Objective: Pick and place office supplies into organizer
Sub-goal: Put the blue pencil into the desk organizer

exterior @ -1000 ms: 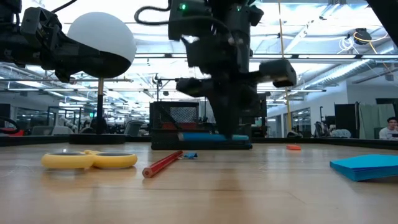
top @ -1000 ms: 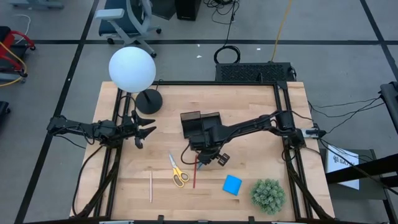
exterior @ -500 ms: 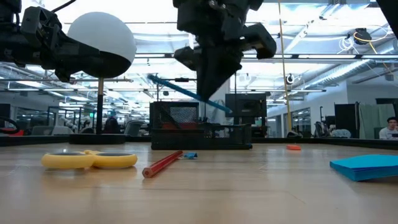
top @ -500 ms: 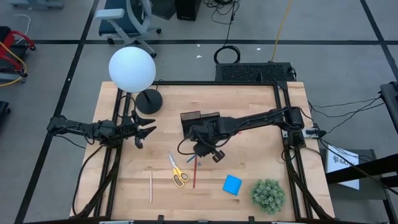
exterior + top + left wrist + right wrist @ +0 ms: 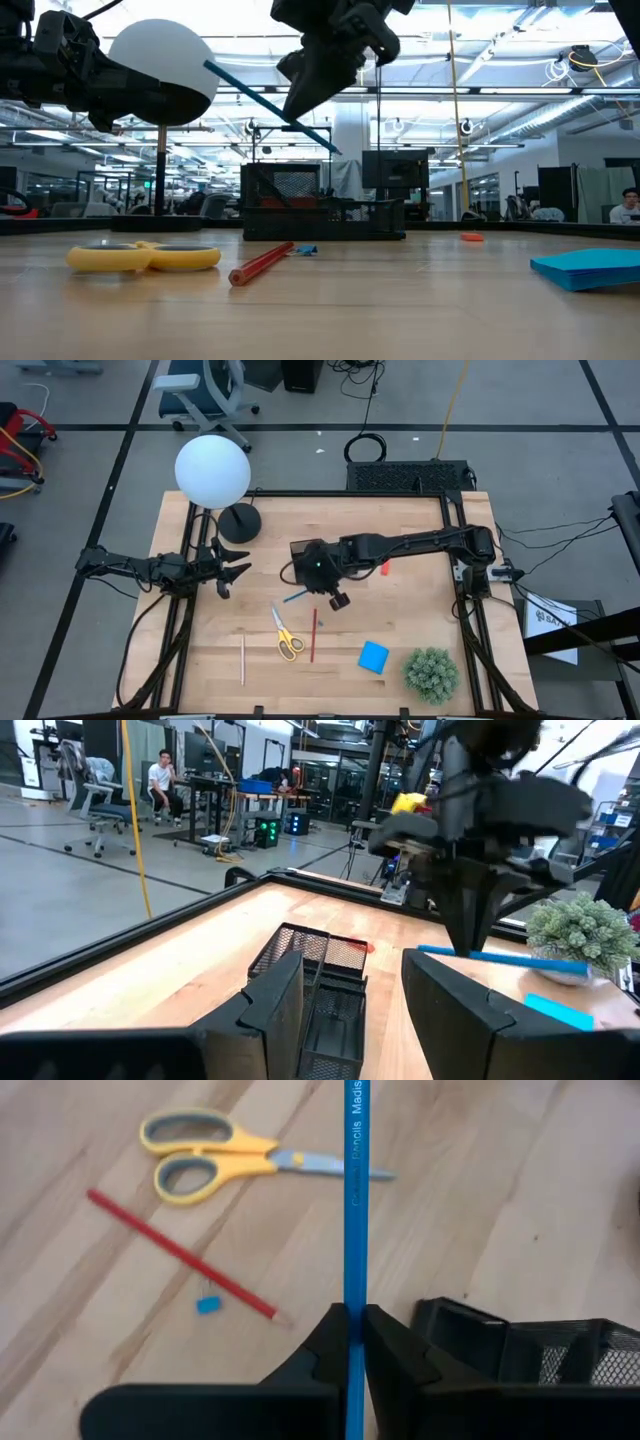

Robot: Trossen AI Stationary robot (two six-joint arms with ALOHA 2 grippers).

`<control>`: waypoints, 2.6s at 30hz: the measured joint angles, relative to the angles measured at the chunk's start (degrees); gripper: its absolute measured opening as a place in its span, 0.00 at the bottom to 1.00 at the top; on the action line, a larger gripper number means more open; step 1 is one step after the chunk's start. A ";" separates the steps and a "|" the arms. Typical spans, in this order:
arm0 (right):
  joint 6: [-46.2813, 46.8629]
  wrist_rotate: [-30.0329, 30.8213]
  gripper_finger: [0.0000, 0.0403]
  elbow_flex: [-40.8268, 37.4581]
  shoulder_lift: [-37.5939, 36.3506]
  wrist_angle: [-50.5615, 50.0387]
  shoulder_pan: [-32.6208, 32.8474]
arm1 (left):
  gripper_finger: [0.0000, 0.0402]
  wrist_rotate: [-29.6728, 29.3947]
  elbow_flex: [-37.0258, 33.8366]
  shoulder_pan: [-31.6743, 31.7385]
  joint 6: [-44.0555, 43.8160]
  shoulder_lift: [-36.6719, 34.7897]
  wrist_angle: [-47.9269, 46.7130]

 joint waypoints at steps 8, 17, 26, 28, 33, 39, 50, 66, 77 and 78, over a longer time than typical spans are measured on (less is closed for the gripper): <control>3.83 -4.63 0.00 0.02 -0.07 6.43 -2.98 | 0.42 0.02 0.00 0.00 0.01 0.00 0.00; 3.85 -4.62 0.00 0.02 -0.07 8.75 -5.66 | 0.42 0.02 0.00 0.00 -0.08 0.00 -0.04; 3.37 -4.59 0.00 0.02 -0.07 8.70 -5.32 | 0.42 0.14 0.00 0.00 -0.33 0.02 -0.21; 2.76 -4.58 0.00 0.02 -0.07 8.70 -5.19 | 0.42 0.77 0.00 0.00 -0.37 0.01 -1.16; 2.32 -4.56 0.00 0.02 -0.07 8.94 -4.95 | 0.42 1.53 0.04 0.00 -0.55 0.02 -1.86; 2.19 -4.51 0.00 0.02 -0.07 8.94 -4.95 | 0.42 -1.28 0.04 0.00 -1.47 0.02 -1.72; 1.95 -4.45 0.00 0.02 -0.05 8.90 -4.95 | 0.42 -9.76 13.19 0.00 -16.53 2.72 -35.30; -2.11 -4.29 0.00 -9.97 0.04 20.09 -4.95 | 0.42 -4.61 36.60 9.89 -43.99 32.98 -63.66; -0.45 -4.34 0.00 -11.74 -0.01 20.00 -4.93 | 0.42 9.57 40.39 20.96 -47.80 47.89 -74.08; -0.17 -4.34 0.00 -11.74 -0.01 20.03 -4.93 | 0.42 9.54 40.39 21.43 -48.09 48.37 -74.04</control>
